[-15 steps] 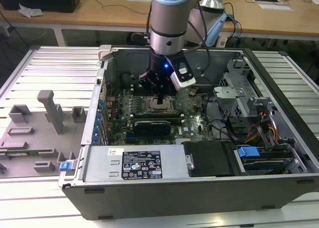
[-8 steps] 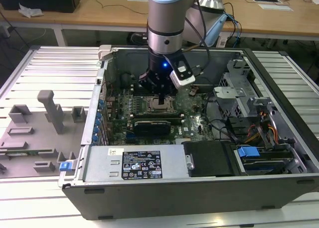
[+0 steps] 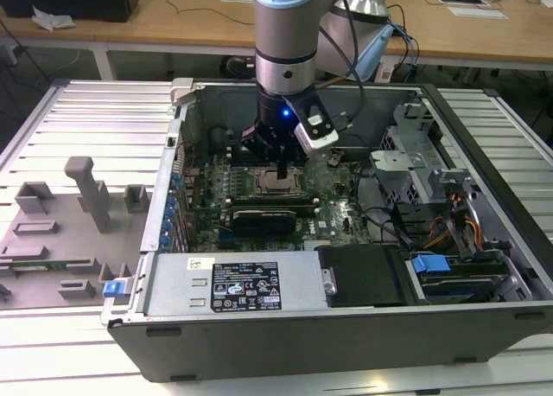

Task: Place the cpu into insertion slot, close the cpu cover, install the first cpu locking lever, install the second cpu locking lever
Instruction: 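Install the second cpu locking lever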

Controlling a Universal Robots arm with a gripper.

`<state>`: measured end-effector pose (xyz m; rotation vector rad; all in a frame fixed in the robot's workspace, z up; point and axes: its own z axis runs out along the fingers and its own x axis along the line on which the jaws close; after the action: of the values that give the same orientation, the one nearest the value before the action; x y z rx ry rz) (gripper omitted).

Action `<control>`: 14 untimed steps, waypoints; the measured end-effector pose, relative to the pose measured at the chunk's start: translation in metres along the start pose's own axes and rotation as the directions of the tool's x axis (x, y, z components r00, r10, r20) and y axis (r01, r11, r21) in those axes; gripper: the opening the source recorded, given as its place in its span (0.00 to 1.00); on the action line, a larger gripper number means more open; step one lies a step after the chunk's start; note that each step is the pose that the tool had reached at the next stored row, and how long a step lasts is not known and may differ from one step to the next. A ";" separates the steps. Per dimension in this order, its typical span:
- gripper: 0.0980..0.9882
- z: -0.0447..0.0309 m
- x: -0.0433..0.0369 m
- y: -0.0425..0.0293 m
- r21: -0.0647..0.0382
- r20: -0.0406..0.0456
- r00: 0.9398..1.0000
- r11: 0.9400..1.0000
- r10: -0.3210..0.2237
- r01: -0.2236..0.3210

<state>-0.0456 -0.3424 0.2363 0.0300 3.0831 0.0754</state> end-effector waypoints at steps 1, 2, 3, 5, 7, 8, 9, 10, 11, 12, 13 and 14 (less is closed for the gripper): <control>0.01 0.0000 0.0002 0.0006 0.000 0.000 1.000 1.000 0.000 0.000; 0.01 0.0000 0.0004 0.0015 0.000 0.000 1.000 1.000 0.000 0.000; 0.01 0.0001 0.0006 0.0030 0.000 0.000 1.000 1.000 0.000 0.000; 0.01 0.0002 0.0010 0.0063 0.000 0.000 1.000 1.000 0.001 -0.001; 0.01 0.0002 0.0010 0.0066 0.000 0.000 1.000 1.000 0.001 -0.001; 0.01 -0.0003 0.0010 0.0067 0.000 0.000 1.000 1.000 0.001 -0.001; 0.01 -0.0014 0.0009 0.0068 0.000 0.000 1.000 1.000 0.001 -0.001; 0.01 -0.0022 0.0009 0.0068 0.000 0.000 1.000 1.000 0.001 -0.001; 0.01 -0.0023 0.0009 0.0069 0.000 0.000 1.000 1.000 0.001 -0.001; 0.01 -0.0027 0.0009 0.0068 0.000 0.000 1.000 1.000 0.001 -0.001; 0.01 -0.0029 0.0009 0.0068 0.000 0.000 1.000 1.000 0.001 -0.001; 0.01 -0.0030 0.0008 0.0068 0.000 0.000 1.000 1.000 0.001 -0.001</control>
<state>-0.0465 -0.3357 0.2395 0.0321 3.0830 0.0747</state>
